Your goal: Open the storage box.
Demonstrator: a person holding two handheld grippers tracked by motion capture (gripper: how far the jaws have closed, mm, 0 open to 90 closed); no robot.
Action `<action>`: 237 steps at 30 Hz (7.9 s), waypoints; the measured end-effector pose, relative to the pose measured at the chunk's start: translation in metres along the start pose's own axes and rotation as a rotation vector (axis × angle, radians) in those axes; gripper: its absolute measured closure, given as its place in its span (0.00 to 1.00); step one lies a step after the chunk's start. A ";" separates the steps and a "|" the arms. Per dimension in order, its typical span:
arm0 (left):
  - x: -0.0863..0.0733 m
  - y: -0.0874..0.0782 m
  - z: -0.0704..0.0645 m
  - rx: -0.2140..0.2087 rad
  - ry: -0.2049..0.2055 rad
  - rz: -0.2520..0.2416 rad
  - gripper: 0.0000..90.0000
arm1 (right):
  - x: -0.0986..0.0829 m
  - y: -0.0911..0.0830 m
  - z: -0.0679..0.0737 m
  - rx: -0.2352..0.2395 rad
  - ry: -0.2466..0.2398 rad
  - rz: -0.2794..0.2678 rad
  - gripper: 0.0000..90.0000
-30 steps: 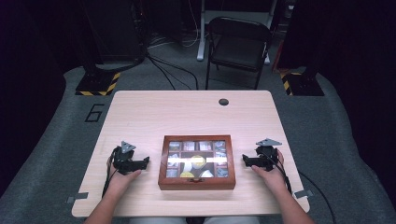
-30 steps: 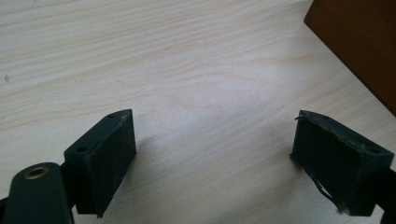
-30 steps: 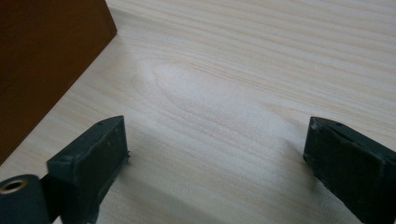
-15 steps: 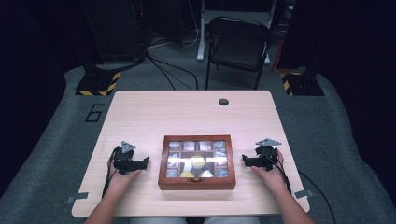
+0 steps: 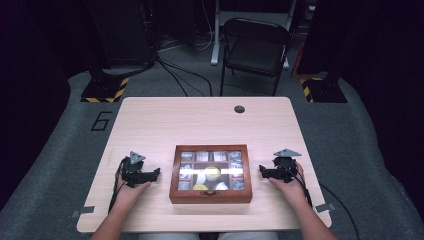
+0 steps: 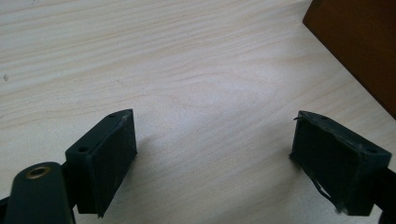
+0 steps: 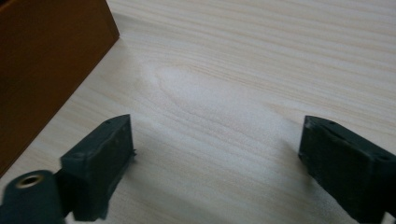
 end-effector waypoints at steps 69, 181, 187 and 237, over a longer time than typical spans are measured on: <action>0.016 -0.062 -0.031 -0.133 -0.067 -0.035 0.38 | 0.008 -0.062 0.045 0.118 -0.044 -0.078 0.39; -0.008 -0.120 -0.097 -0.297 0.049 -0.055 0.47 | -0.030 -0.083 0.134 0.331 -0.242 0.006 0.60; -0.010 -0.122 -0.101 -0.308 0.064 -0.050 0.48 | -0.025 -0.086 0.134 0.335 -0.228 -0.025 0.61; 0.050 -0.124 -0.104 -0.245 0.063 -0.158 0.41 | 0.033 -0.103 0.130 0.294 -0.182 -0.175 0.49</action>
Point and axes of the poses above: each handheld gripper's, and its own axes: y roughly forward along the jaws, x roughly out of its top, z roughly to its left, the point moved 7 cm from there along y, roughly forward along the jaws, and after that the axes turned 9 degrees about x, right-handed, at the moved point
